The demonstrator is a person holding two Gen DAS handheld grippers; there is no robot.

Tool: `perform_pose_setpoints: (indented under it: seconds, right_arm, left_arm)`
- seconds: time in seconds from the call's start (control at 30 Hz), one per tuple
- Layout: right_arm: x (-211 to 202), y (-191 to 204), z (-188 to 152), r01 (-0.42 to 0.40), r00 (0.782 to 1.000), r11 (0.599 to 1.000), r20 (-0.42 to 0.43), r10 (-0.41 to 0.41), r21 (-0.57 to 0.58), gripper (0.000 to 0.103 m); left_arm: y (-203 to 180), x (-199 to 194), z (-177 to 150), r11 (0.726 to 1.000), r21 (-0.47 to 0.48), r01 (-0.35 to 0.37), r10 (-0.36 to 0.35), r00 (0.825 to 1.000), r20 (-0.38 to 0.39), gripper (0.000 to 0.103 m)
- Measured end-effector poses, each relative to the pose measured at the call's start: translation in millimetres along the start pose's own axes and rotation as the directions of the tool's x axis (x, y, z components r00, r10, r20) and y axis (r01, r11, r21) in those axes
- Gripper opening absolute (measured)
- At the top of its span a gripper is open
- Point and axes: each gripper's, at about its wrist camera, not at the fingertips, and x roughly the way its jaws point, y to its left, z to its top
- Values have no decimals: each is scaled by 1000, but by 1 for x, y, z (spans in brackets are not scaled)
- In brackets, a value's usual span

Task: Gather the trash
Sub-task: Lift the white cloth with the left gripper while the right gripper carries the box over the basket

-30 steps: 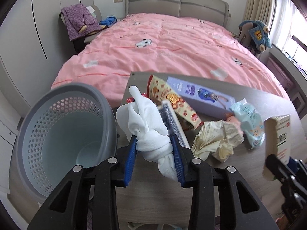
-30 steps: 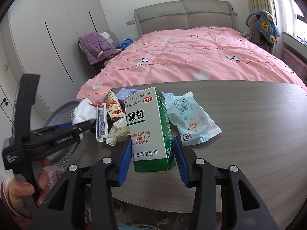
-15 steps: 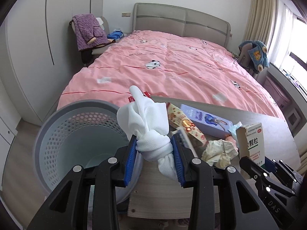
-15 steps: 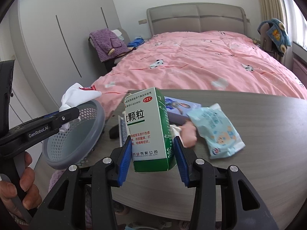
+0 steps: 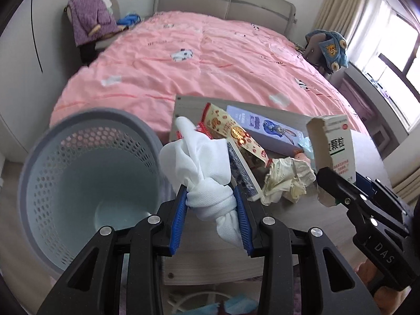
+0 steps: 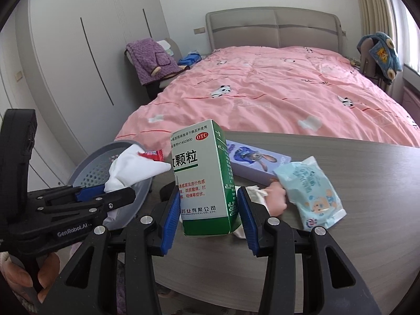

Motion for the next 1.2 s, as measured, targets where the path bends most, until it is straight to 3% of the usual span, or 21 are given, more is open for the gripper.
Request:
perform_pose_setpoints:
  seconds: [0.07,0.13,0.27,0.43,0.5,0.6,0.7,0.87,1.03,1.2]
  right_arm:
    - [0,-4,-1,4,1000,1000,-1,-4,7,42]
    - [0,-10,-2,4,1000,1000,2,-4,20,42]
    - [-3,-18,-4,5,1000,1000,7,-5,29,42]
    - [-3,-25,-5,3,1000,999,11,-3,49,42]
    - [-3,-28,-5,2,1000,999,13,-3,53,42]
    - [-4,-28,-6,1,1000,998,14,-2,55,42]
    - [-4,-28,-5,3,1000,999,14,-4,51,42]
    - [-2,-23,-5,-4,1000,999,6,4,43,42]
    - [3,-6,-1,-32,999,999,-2,32,12,42]
    - [15,21,6,-72,997,997,-15,71,-29,42]
  left_arm:
    - [-15,3,-2,998,60,32,-31,999,-19,35]
    - [-27,2,-4,995,103,8,-7,1000,-5,35]
    - [-27,2,-5,993,115,-36,36,999,2,35]
    - [-27,-7,-3,993,116,-9,9,1000,4,35]
    - [-25,-10,0,994,98,58,-57,998,-15,35]
    - [-25,-11,0,992,123,-8,8,1000,-1,35]
    - [-27,-18,-3,990,138,26,-27,1000,6,35]
    - [-32,-32,-4,984,174,-37,25,997,72,35]
    - [-8,-44,3,989,106,-106,92,988,127,35]
    - [29,-55,5,978,11,-207,201,962,183,35]
